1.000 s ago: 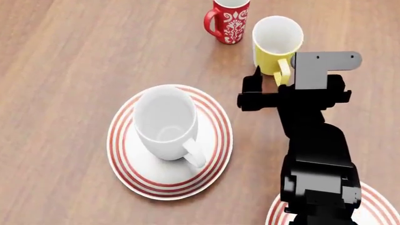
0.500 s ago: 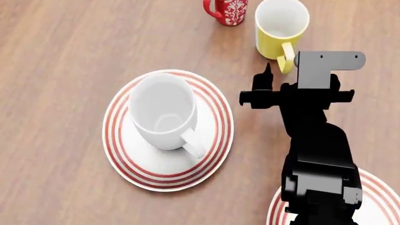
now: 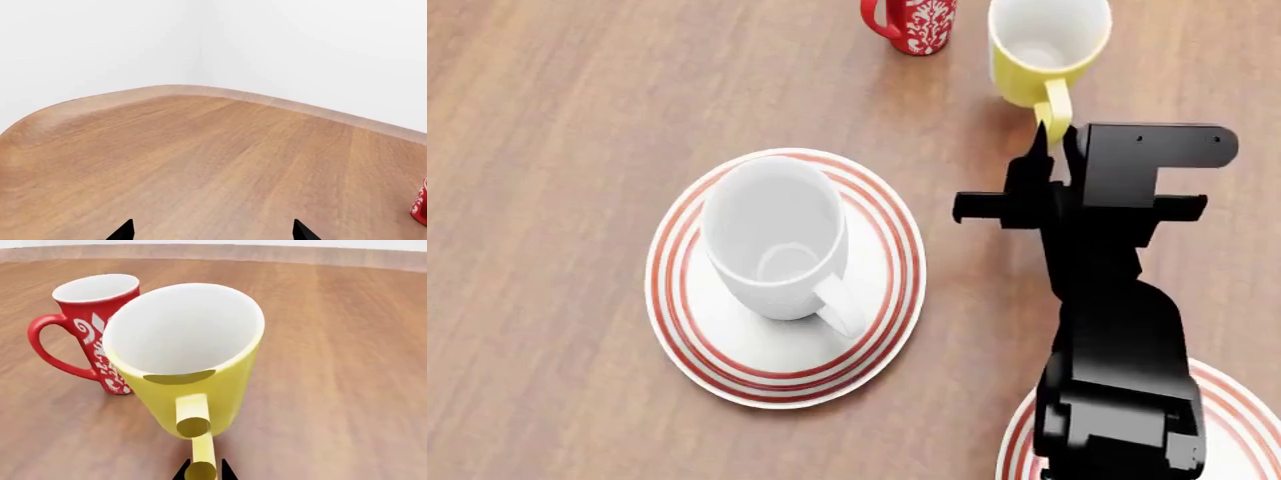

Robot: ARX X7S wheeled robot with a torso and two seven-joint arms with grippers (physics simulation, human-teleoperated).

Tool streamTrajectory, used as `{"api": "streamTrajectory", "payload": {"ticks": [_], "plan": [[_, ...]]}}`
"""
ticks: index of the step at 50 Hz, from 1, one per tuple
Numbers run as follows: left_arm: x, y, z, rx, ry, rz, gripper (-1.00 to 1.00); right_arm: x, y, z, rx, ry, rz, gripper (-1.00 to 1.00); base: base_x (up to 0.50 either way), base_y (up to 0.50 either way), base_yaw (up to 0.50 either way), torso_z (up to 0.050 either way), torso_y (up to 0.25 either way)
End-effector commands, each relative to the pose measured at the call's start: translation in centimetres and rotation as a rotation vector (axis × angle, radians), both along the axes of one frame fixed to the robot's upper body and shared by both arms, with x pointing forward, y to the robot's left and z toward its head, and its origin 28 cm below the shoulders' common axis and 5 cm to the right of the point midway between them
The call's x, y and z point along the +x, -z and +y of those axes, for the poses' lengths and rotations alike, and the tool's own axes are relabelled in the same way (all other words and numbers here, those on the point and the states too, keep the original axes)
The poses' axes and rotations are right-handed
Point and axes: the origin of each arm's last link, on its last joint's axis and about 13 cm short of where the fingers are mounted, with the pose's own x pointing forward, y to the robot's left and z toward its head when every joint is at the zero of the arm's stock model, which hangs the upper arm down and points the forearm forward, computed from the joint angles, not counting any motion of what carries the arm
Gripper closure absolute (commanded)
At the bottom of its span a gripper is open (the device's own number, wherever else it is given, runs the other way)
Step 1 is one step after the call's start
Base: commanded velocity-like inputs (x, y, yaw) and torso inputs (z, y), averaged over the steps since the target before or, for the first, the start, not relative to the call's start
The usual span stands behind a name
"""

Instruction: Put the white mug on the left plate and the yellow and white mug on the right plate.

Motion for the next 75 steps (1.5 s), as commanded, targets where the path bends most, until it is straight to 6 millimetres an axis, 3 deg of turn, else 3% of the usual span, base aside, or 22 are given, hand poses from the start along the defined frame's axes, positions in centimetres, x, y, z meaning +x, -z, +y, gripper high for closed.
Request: {"api": "streamTrajectory", "payload": {"ticks": [1,9,19,21,33,37,41,48,60,75], "plan": [[0.1,0.0,0.0,0.0,0.0,0.004,-1.0,-1.3,-0.6,-0.7,0.001,0.035,-0.146,1.0,0.0,0.0,0.0,0.0,0.0],[0.2,0.0,-0.1,0.002,0.005,0.007,-1.0,-3.8,-2.0,-0.1,-0.048,-0.02,-0.22,1.0,0.0,0.0,0.0,0.0,0.0],[0.3,0.1,-0.1,0.002,0.006,0.01,-1.0,-6.6,-2.2,0.2,-0.088,-0.004,-0.211,1.0,0.0,0.0,0.0,0.0,0.0],[0.3,0.2,-0.1,0.0,0.004,0.01,-1.0,-6.6,-1.9,0.4,-0.138,0.01,-0.141,1.0,0.0,0.0,0.0,0.0,0.0],[0.3,0.2,-0.1,0.0,0.004,0.01,-1.0,-6.6,-1.9,0.4,-0.138,0.01,-0.141,1.0,0.0,0.0,0.0,0.0,0.0],[0.3,1.1,0.1,-0.019,-0.019,0.031,-1.0,-10.8,1.7,-0.2,-0.098,-0.019,-0.179,1.0,0.0,0.0,0.0,0.0,0.0],[-0.2,0.8,-0.4,-0.001,-0.02,0.024,-1.0,-13.5,2.2,-1.0,-0.114,-0.021,-0.15,1.0,0.0,0.0,0.0,0.0,0.0],[0.4,1.1,-0.4,0.013,-0.01,0.04,-1.0,-14.9,1.6,-1.4,-0.13,-0.032,-0.154,1.0,0.0,0.0,0.0,0.0,0.0],[0.6,1.1,-0.1,0.016,-0.003,0.039,-1.0,-19.2,1.3,-1.5,-0.175,-0.041,-0.179,1.0,0.0,0.0,0.0,0.0,0.0],[0.9,1.1,-0.2,0.013,0.002,0.038,-1.0,-24.4,3.5,-3.1,-0.173,-0.018,-0.116,1.0,0.0,0.0,0.0,0.0,0.001]]}}
